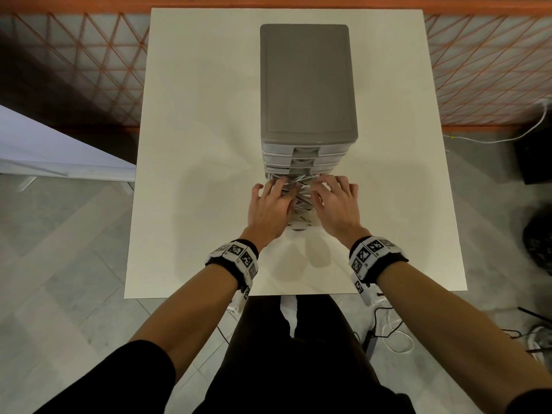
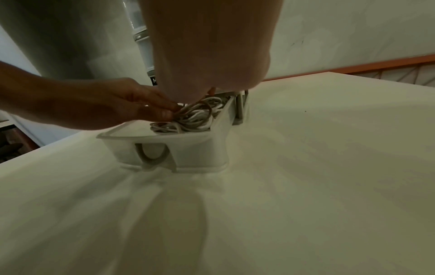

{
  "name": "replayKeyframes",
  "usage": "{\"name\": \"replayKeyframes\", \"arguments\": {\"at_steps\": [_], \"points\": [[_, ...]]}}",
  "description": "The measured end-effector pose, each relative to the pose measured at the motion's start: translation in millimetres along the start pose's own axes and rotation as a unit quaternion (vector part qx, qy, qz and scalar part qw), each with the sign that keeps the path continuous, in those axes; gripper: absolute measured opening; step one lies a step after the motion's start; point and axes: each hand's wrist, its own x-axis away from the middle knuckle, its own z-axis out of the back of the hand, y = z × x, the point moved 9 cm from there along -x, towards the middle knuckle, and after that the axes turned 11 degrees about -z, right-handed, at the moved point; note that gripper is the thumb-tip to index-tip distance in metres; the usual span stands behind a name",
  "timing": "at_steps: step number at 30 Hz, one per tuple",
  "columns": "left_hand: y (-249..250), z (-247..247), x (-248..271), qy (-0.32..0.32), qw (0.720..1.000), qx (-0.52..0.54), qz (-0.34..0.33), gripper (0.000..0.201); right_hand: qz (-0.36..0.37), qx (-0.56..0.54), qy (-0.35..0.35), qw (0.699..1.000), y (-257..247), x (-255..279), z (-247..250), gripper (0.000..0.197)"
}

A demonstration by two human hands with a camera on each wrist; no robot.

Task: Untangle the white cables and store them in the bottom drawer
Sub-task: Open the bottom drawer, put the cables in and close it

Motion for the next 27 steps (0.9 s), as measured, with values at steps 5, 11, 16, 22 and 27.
{"name": "replayKeyframes", "arguments": {"at_steps": [5,11,16,22,27], "points": [[4.7,-13.0,2.1,-0.049,0.998,-0.027,0.020,0.059,0.092,-0.007,-0.036,0.995,-10.9,19.1,-11.0,0.034],[7.7,-23.5,2.8,-0.085,0.995,-0.029,0.042,0.060,0.073,0.051,-0.095,0.991,-5.7,29.8,-28.9,0.053],[9.3,-32.0,1.1,-0.146,0.987,-0.042,0.046,0.071,0.019,0.138,-0.147,0.979,-11.0,27.1,-38.1,0.060],[7.3,-3.4,1.2,-0.007,1.000,0.030,-0.001,0.059,0.002,0.123,-0.160,0.979,-7.7,15.7,-40.9,0.056],[12.2,5.3,9.7,0.050,0.995,0.009,-0.081,0.041,-0.018,0.094,-0.162,0.982,-6.8,15.1,-40.4,0.058]]}}
